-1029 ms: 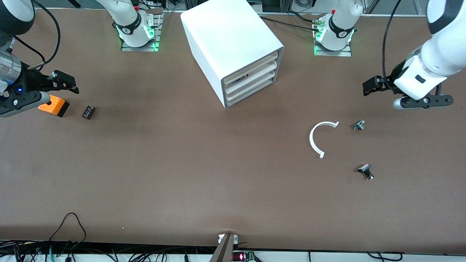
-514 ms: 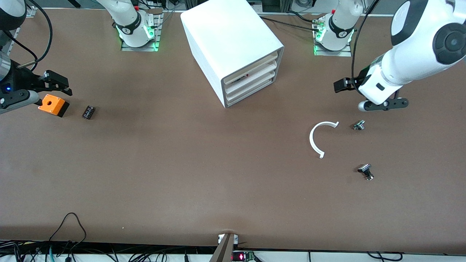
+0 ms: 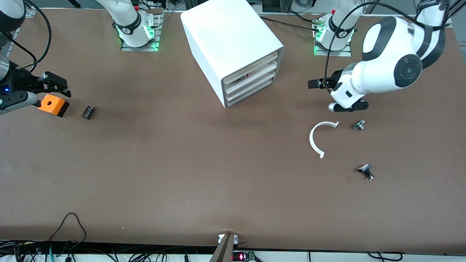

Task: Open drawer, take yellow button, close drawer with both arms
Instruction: 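Move the left gripper toward the white cabinet's drawer handle, then grasp the drawer handle with the left gripper while the right gripper approaches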

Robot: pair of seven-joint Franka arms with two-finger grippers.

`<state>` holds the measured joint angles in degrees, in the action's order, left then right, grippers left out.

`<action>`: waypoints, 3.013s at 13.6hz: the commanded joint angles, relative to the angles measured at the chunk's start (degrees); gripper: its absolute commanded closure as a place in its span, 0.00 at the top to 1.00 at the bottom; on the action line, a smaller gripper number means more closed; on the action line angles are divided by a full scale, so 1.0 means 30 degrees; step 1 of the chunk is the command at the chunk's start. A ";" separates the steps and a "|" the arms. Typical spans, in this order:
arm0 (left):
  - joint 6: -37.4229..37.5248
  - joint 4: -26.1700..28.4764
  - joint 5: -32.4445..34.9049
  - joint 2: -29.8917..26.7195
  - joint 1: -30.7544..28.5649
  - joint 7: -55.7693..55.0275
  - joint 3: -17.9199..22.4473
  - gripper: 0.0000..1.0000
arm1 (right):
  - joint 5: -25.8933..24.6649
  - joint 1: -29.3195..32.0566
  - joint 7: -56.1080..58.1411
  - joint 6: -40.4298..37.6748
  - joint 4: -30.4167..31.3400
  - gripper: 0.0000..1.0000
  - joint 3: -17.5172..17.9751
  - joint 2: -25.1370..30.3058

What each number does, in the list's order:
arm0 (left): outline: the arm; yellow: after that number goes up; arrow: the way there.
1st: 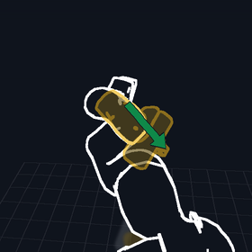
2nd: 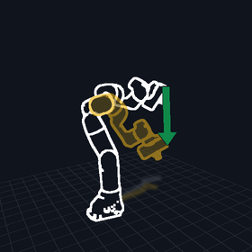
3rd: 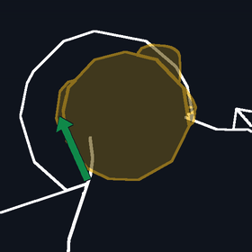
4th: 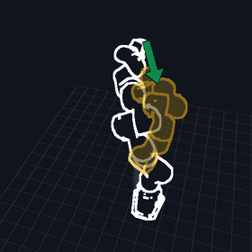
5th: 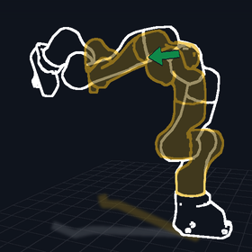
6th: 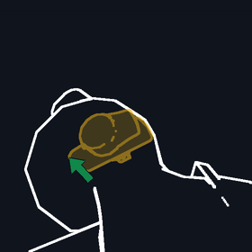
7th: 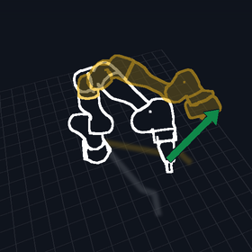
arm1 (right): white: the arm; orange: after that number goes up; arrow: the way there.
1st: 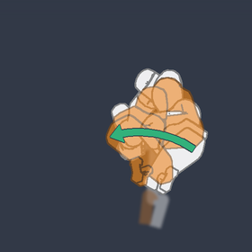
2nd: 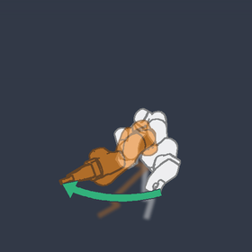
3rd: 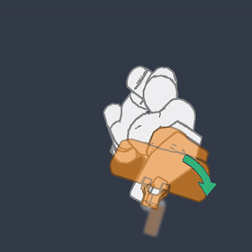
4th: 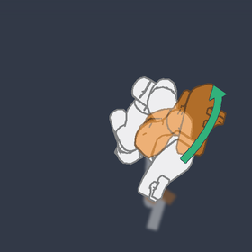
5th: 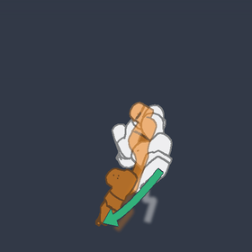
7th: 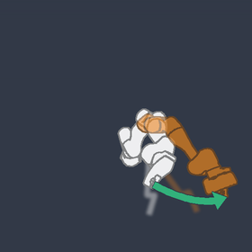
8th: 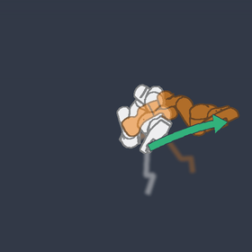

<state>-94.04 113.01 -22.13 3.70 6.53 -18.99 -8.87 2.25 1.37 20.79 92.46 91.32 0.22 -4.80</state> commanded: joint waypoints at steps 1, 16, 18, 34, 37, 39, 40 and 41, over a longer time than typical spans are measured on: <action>-0.0295 0.1468 -0.1992 -0.0178 -0.0068 -0.0088 -0.0818 1.00 | -0.0018 -0.0018 -0.0133 0.0117 -0.0352 1.00 0.0072 -0.0623; -0.2375 0.1823 -0.5220 0.1962 -0.0038 0.6914 -0.5126 1.00 | 0.2209 -0.1776 0.0247 0.1790 -0.0938 1.00 0.1068 -0.1504; -0.2434 0.1852 -0.5571 0.1933 -0.0038 0.6740 -0.5304 1.00 | 0.2034 -0.2211 0.0365 0.1729 -0.1083 1.00 0.1127 -0.1504; -0.3897 0.3081 -0.5572 0.1991 0.0079 0.6416 -0.5890 0.72 | 0.1564 -0.3358 -0.0104 0.2462 -0.1114 1.00 0.1010 -0.2676; -0.4718 0.3347 -0.5282 0.2253 0.0108 0.6533 -0.5919 0.68 | 0.1564 -0.3358 -0.0104 0.2491 -0.1143 1.00 0.1010 -0.2676; -0.4690 0.3230 -0.5279 0.2400 0.0050 0.7086 -0.5890 0.70 | 0.1622 -0.3358 -0.0104 0.2491 -0.1143 1.00 0.1010 -0.2676; -0.4690 0.3114 -0.5366 0.2517 0.0049 0.7119 -0.5890 0.70 | 0.1681 -0.3358 0.0157 0.2491 -0.1143 1.00 0.1010 -0.2850; -0.4661 0.3026 -0.5541 0.2634 -0.0038 0.7061 -0.5861 0.70 | 0.1739 -0.3358 0.0247 0.2491 -0.1201 1.00 0.1039 -0.2997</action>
<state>-106.52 121.07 -37.74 10.23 6.33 0.58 -25.70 7.54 -8.26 20.93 100.16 89.36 3.49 -12.34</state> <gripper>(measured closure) 0.304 0.000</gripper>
